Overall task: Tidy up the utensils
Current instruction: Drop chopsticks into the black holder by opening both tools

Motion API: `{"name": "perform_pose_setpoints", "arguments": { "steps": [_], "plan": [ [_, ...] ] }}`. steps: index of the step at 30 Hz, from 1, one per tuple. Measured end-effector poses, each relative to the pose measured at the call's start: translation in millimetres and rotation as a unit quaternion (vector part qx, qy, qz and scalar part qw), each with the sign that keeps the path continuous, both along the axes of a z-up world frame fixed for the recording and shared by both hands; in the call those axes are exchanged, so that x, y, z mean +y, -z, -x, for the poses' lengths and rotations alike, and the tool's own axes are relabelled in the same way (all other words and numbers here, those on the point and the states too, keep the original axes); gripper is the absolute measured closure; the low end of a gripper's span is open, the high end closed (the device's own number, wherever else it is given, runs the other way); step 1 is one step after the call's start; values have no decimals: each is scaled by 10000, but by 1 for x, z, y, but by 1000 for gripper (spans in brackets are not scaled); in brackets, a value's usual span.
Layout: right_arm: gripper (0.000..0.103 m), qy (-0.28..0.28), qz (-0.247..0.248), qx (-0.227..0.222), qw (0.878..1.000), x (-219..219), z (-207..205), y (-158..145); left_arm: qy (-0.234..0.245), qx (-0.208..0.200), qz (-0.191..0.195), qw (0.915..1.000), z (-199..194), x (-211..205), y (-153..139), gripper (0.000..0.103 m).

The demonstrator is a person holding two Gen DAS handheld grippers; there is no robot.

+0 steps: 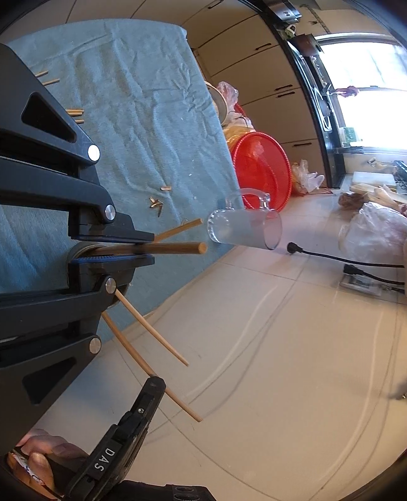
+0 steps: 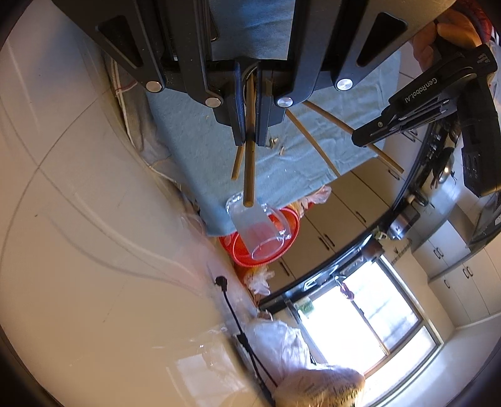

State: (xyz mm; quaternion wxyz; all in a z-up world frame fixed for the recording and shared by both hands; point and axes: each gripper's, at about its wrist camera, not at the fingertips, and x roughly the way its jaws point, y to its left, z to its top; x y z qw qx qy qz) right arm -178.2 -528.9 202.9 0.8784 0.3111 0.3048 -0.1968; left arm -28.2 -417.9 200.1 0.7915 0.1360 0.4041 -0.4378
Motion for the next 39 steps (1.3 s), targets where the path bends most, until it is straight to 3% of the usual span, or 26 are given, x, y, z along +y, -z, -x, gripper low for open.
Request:
{"name": "perform_pose_setpoints", "arguments": {
  "steps": [10, 25, 28, 30, 33, 39],
  "plan": [
    [95, -86, -188, 144, 9997, -7, -24, 16, 14, -64, -19, 10000, -3, -5, 6, 96],
    [95, 36, -43, -156, 9999, -2, 2, -12, -103, -43, 291, 9995, -2, 8, -19, 96],
    [95, 59, -83, -255, 9996, -1, 10, -21, -197, -1, 420, 9989, -3, 19, -29, 91],
    [94, 1, -105, -320, 9994, 3, 14, -27, -283, -1, 490, 9984, -3, 27, -32, 81],
    [83, -119, -125, -352, 9992, 12, 16, -31, -444, 47, 585, 9973, -5, 45, -34, 80],
    [82, -545, -147, -188, 9982, 47, 3, -26, -884, 147, 618, 9941, -13, 95, -23, 75]
  ]
}}
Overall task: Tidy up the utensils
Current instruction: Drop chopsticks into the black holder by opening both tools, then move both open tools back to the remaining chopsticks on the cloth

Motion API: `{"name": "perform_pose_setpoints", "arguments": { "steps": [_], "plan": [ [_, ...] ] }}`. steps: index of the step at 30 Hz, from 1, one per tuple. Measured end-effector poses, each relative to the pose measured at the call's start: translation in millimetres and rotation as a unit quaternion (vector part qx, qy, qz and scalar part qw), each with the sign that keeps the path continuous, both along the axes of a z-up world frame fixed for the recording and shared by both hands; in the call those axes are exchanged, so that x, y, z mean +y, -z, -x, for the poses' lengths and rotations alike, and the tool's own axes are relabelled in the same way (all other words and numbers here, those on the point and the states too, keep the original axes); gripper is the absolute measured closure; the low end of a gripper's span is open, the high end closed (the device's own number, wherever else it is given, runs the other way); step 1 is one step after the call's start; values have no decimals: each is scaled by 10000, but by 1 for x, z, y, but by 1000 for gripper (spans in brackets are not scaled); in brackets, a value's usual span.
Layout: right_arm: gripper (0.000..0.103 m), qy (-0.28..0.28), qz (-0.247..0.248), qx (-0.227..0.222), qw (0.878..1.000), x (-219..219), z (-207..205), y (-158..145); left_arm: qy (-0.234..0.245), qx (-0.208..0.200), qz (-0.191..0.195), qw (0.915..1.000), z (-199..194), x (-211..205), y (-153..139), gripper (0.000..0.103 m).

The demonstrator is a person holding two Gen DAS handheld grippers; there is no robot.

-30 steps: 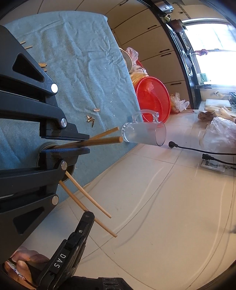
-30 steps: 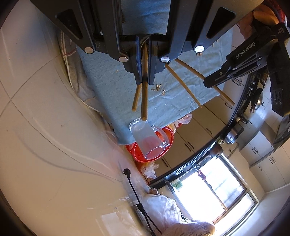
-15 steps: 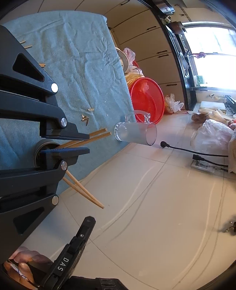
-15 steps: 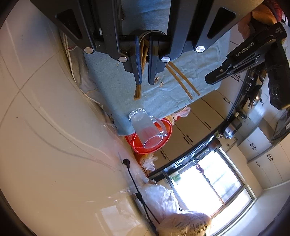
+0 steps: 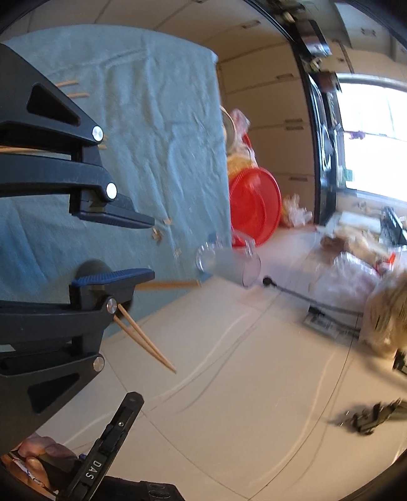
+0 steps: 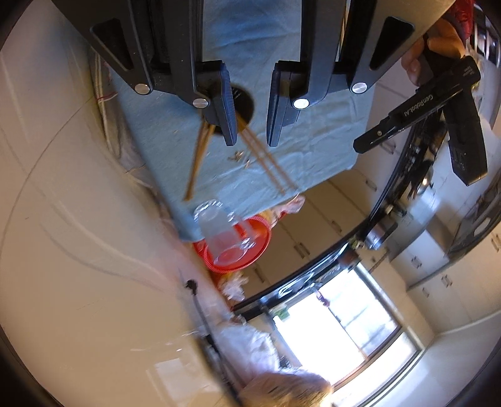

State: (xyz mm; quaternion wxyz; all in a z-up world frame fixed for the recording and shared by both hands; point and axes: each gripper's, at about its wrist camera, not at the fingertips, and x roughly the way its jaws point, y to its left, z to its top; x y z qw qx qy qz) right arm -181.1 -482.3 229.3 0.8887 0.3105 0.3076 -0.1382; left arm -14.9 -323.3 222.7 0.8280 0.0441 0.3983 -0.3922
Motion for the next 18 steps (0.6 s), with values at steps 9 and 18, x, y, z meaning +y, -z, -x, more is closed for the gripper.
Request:
{"name": "perform_pose_setpoints", "arguments": {
  "steps": [9, 18],
  "plan": [
    [82, -688, -191, 415, 9966, 71, -39, 36, -842, 329, -140, 9958, -22, 111, 35, 74],
    [82, -1039, -318, 873, 9902, 132, -92, 75, -1391, 538, -303, 9884, -41, 218, 65, 74]
  ]
}}
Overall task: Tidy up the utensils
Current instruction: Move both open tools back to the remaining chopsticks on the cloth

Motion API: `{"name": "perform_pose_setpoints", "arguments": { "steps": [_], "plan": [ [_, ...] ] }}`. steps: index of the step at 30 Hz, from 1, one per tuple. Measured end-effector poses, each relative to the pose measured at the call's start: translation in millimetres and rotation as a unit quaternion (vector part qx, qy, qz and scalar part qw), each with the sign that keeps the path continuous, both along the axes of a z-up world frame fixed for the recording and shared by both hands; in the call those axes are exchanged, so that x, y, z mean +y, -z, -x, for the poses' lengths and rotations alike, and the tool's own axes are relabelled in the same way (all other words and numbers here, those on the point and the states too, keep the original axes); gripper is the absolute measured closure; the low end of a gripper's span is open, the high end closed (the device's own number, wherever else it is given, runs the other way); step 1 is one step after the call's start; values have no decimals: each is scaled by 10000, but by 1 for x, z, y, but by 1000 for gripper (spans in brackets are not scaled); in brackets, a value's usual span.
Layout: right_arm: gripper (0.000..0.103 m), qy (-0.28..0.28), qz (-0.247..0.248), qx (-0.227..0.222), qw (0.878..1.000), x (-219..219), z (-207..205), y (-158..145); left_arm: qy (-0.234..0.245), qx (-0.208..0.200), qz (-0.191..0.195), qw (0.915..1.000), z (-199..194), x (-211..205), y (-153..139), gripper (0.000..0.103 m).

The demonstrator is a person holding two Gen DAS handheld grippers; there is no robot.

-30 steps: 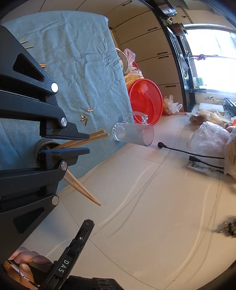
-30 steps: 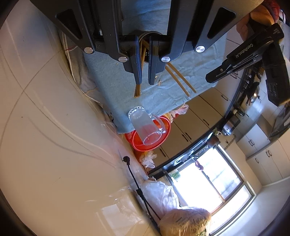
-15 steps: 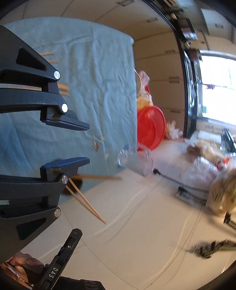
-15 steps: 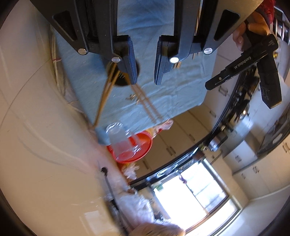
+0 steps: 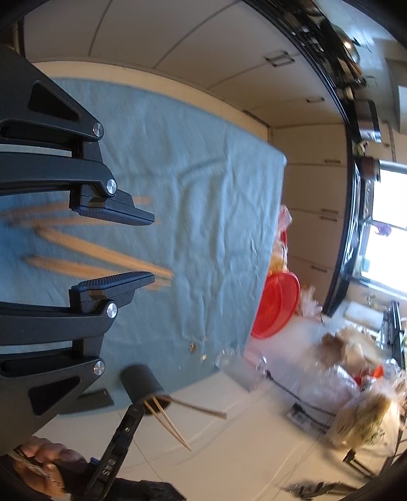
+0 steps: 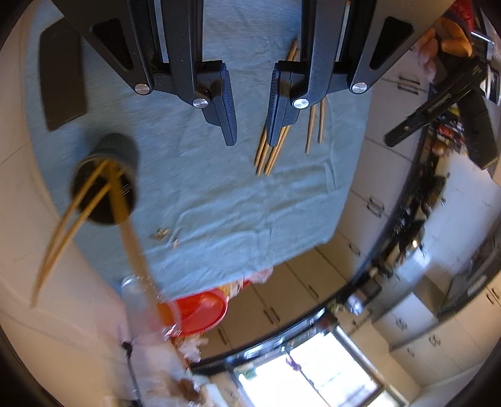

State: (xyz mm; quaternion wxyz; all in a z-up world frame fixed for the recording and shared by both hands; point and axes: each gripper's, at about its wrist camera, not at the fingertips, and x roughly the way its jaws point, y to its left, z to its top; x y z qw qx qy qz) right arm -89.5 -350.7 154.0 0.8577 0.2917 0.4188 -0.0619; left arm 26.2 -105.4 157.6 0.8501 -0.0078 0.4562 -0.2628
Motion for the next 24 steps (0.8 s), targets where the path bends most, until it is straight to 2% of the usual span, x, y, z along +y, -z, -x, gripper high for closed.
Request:
{"name": "perform_pose_setpoints", "arguments": {
  "steps": [3, 5, 8, 11, 15, 24],
  "plan": [
    [82, -133, -78, 93, 9998, 21, -18, 19, -49, 30, -65, 10000, -3, 29, 15, 74],
    [82, -165, -68, 344, 9992, 34, -32, 35, -114, 109, -170, 9997, -5, 44, 26, 74],
    [82, -235, -319, 531, 9978, 45, -46, 55, -152, 293, -119, 9994, -7, 60, 33, 74],
    [82, -378, -400, 664, 9963, 53, -60, 65, -111, 188, -110, 9997, -3, 69, 31, 74],
    [82, -483, -305, 874, 9945, 62, -81, 77, -104, 306, -105, 9994, -2, 80, 38, 74],
    [83, -269, -630, 1263, 9896, 67, -126, 106, -143, 562, -151, 9982, -3, 102, 61, 74]
  ]
}}
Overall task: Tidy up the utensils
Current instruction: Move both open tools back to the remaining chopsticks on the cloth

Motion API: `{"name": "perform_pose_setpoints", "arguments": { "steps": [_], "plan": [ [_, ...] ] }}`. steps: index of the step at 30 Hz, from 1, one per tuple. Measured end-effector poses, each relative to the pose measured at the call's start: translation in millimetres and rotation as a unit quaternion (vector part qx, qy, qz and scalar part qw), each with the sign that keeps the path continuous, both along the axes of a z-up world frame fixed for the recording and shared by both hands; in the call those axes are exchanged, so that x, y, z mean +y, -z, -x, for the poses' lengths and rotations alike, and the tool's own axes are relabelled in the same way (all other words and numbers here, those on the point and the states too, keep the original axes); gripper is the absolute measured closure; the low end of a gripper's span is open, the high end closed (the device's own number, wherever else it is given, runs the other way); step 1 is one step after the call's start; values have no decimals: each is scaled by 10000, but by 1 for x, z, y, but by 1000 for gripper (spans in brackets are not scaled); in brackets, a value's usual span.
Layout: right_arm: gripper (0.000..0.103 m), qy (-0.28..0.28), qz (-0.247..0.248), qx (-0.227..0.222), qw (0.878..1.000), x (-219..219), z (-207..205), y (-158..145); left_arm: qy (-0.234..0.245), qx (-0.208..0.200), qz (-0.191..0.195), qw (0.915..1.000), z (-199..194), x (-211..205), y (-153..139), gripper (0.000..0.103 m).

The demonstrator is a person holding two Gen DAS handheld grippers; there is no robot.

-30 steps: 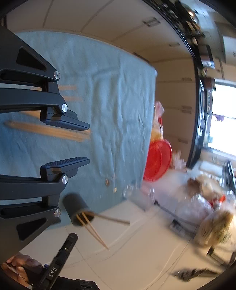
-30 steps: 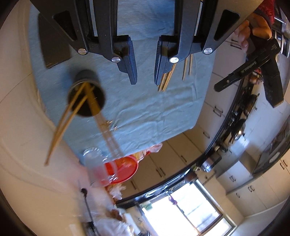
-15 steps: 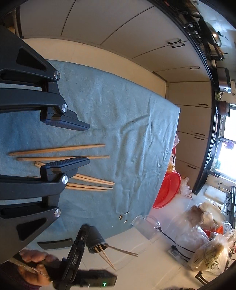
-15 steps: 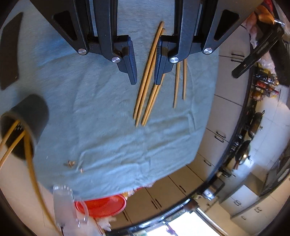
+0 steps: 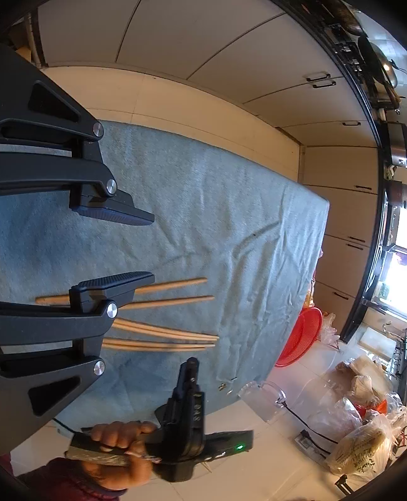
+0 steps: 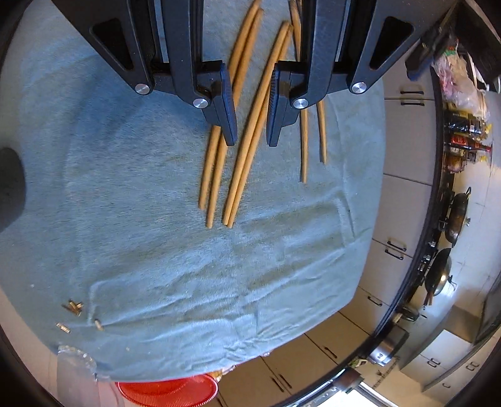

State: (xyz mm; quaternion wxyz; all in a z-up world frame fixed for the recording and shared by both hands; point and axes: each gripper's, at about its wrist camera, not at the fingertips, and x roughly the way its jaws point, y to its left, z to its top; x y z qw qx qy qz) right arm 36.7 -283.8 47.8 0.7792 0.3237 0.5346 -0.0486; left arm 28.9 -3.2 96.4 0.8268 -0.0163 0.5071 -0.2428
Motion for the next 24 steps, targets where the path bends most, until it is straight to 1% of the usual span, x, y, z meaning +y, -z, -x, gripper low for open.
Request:
{"name": "perform_pose_setpoints", "arguments": {
  "steps": [4, 10, 12, 14, 16, 18, 20, 22, 24],
  "plan": [
    [83, 86, 64, 143, 9998, 1, -10, 10, 5, 43, -5, 10000, -1, 9, 5, 74],
    [83, 75, 187, 367, 9991, 3, -20, 23, -11, 85, 8, 10000, -5, 18, 8, 74],
    [83, 75, 359, 485, 9982, 5, -23, 25, 4, 80, -10, 10000, -5, 19, 7, 74],
    [83, 57, 402, 563, 9976, 6, -26, 28, 12, 80, -15, 10000, -5, 20, 8, 74],
    [84, 93, 617, 768, 9951, 5, -28, 32, 13, 100, -24, 9999, -6, 21, 8, 74],
    [84, 100, 622, 755, 9952, 5, -31, 33, 28, 112, -27, 9999, -7, 20, 9, 74],
    [84, -8, 745, 787, 9941, 7, -35, 32, 55, 149, -31, 9999, -10, 17, 11, 74],
    [94, -165, 910, 825, 9923, 10, -38, 32, 91, 183, -26, 9998, -12, 12, 12, 74],
    [95, -289, 955, 803, 9918, 10, -39, 32, 165, 237, -15, 9996, -15, 3, 14, 74]
  ]
}}
